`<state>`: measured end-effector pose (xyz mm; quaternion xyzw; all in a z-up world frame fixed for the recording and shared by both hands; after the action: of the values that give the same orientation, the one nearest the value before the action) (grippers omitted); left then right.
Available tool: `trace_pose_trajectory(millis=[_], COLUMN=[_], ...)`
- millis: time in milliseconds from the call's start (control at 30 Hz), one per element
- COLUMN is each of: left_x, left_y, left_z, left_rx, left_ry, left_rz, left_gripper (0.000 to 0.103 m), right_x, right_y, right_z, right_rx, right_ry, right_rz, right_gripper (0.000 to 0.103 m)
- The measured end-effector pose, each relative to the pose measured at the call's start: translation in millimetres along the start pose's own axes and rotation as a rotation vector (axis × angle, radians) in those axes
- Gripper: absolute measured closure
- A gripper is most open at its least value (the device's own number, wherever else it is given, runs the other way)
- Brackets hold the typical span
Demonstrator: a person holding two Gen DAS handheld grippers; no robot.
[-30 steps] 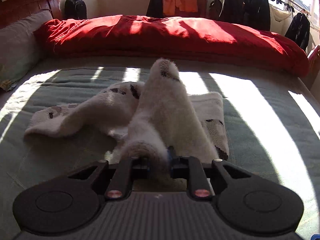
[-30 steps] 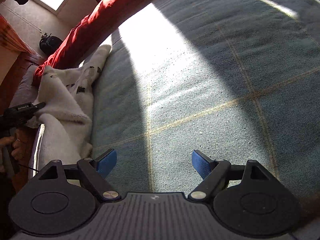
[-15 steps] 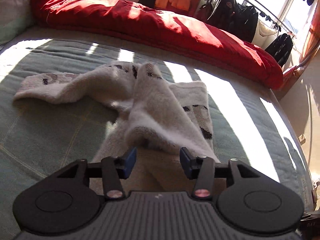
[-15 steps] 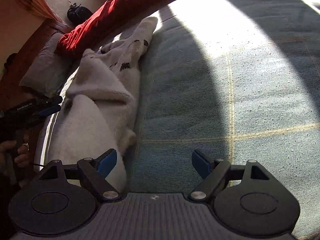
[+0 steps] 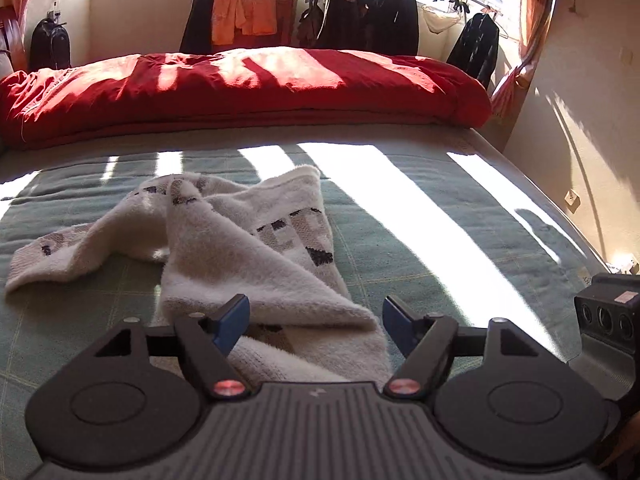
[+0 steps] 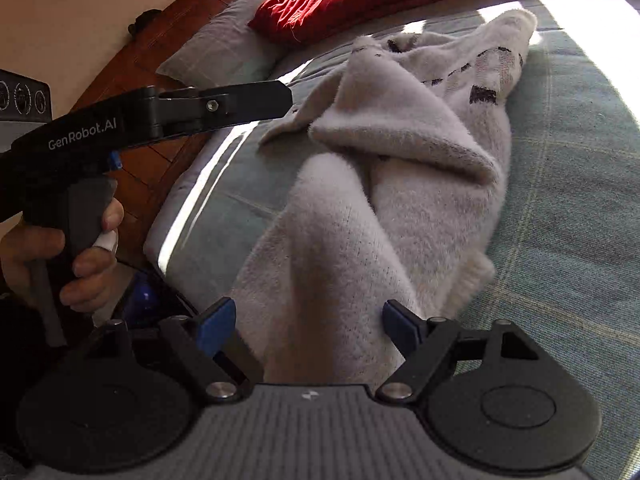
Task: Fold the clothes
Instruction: 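Grasp the sweater sleeve with the right gripper and lift it across the body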
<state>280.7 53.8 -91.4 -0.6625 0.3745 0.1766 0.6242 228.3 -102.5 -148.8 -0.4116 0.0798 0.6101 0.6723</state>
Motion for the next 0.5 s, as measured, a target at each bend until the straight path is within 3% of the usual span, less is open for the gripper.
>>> trace_pose_trajectory(millis=[233,500], left_x=[39,39], left_y=[31,53], left_z=[-17,-16], left_rx=[-0.005,-0.038], left_ry=[0.034,0.013], left_rz=[0.131,0.211], left_gripper=[0.030,0.027], right_x=[-28,-15], right_y=[-1,-6], right_z=[-14,-42], right_rx=[0.018,0.059], right_ry=[0.016,0.004], right_rz=[-0.048,-0.058], right_gripper=[0.023,0.057])
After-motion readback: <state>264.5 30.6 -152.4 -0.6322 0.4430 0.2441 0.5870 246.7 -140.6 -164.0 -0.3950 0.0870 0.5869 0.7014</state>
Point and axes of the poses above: each gripper's, at about its wrist camera, not at the fingertips, and x roughly the way its jaws point, z to its left, y to its underside, the point moved 8 cm from there along x, roughly the way its jaws point
